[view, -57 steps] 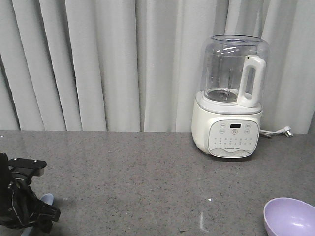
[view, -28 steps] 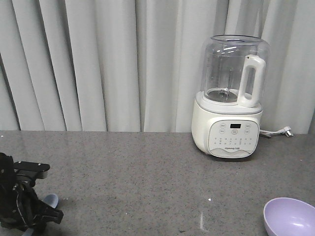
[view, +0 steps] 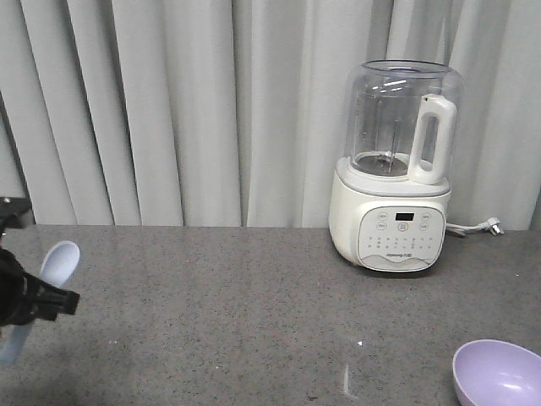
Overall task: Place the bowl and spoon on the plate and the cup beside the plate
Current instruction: 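Grasp the lavender bowl rim with the right gripper and lift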
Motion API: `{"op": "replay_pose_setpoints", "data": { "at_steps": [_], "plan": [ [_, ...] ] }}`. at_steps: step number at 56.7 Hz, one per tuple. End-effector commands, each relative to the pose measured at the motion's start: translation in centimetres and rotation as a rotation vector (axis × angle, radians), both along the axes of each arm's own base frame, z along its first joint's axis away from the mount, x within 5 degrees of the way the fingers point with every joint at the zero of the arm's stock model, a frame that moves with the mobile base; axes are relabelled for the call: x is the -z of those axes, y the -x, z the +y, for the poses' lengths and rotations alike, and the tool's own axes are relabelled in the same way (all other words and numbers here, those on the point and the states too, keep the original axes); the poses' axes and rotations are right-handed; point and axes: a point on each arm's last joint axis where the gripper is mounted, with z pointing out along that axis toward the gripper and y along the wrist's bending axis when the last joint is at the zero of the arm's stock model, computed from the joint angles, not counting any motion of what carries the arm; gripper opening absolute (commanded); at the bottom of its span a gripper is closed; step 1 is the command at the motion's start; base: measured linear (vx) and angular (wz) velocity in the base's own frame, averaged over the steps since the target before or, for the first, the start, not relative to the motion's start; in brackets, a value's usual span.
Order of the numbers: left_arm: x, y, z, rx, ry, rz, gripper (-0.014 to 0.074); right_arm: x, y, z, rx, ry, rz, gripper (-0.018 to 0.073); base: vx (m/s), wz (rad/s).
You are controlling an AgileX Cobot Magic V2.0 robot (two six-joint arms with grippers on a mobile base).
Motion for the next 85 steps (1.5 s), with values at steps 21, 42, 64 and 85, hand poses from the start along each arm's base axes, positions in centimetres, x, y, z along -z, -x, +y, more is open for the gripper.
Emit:
{"op": "replay_pose_setpoints", "data": {
  "at_steps": [21, 42, 64, 85],
  "plan": [
    [-8.0, 6.9, 0.8, 0.000, 0.066, -0.307, -0.0006, 5.1, -5.7, -2.6, 0.267, -0.011, 0.532, 0.0522, 0.00, 0.00],
    [-7.8, 7.0, 0.8, 0.002, 0.063, -0.283, -0.0006, 11.1, -10.5, -5.0, 0.285, -0.127, 0.791, 0.0522, 0.00, 0.00],
    [-7.8, 7.0, 0.8, 0.002, 0.062, -0.281, -0.0006, 15.2, -13.7, -6.4, 0.239, -0.233, 0.848, 0.0515, 0.00, 0.00],
    [-7.8, 7.0, 0.8, 0.003, 0.060, -0.274, -0.0006, 18.4, -15.6, -6.8, 0.215, -0.229, 0.910, 0.0425, 0.00, 0.00]
  ]
}}
